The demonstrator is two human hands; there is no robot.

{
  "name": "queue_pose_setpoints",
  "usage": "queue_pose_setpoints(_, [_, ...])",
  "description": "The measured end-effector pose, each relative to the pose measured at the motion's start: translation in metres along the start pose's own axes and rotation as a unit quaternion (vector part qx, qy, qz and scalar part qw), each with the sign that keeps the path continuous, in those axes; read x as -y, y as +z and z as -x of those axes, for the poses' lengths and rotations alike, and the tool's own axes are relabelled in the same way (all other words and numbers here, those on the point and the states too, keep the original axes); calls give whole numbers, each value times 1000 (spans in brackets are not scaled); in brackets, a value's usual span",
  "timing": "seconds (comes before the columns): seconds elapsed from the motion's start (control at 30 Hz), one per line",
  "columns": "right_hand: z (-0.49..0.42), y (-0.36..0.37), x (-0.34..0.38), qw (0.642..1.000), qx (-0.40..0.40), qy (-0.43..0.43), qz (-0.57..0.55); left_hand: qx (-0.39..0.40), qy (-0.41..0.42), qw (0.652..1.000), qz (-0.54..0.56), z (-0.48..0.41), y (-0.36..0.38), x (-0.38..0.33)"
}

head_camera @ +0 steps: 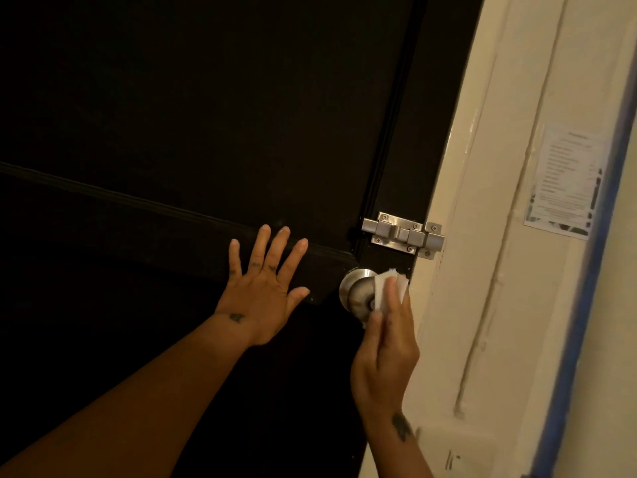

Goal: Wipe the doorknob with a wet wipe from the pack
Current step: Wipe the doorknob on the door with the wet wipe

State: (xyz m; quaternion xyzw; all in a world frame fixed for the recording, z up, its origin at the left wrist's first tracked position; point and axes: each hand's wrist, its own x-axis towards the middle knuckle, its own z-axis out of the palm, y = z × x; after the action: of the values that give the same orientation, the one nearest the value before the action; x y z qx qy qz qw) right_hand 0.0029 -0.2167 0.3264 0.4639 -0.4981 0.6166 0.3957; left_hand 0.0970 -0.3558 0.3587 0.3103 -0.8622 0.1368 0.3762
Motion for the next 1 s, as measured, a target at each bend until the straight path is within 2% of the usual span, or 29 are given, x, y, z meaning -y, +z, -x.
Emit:
queue_pose_setpoints(0.3, [16, 2, -1, 991, 37, -58, 114, -3, 0, 1000, 11, 0, 0, 0])
queue_pose_setpoints(0.5, [-3, 6, 11, 995, 52, -13, 82, -6, 1, 1000, 6, 0, 0, 0])
queue_pose_setpoints(0.67, [0, -5, 4, 990, 79, -63, 103, -11, 5, 1000, 7, 0, 1, 0])
queue_pose_setpoints(0.77, [-12, -4, 12, 987, 78, -50, 130, -7, 5, 1000, 8, 0, 1, 1])
queue_pose_setpoints(0.9, [-7, -5, 13, 950, 130, -140, 249, -8, 3, 1000, 5, 0, 1, 1])
queue_pose_setpoints(1.0, [-7, -17, 5, 929, 163, -201, 263, -11, 4, 1000, 4, 0, 2, 0])
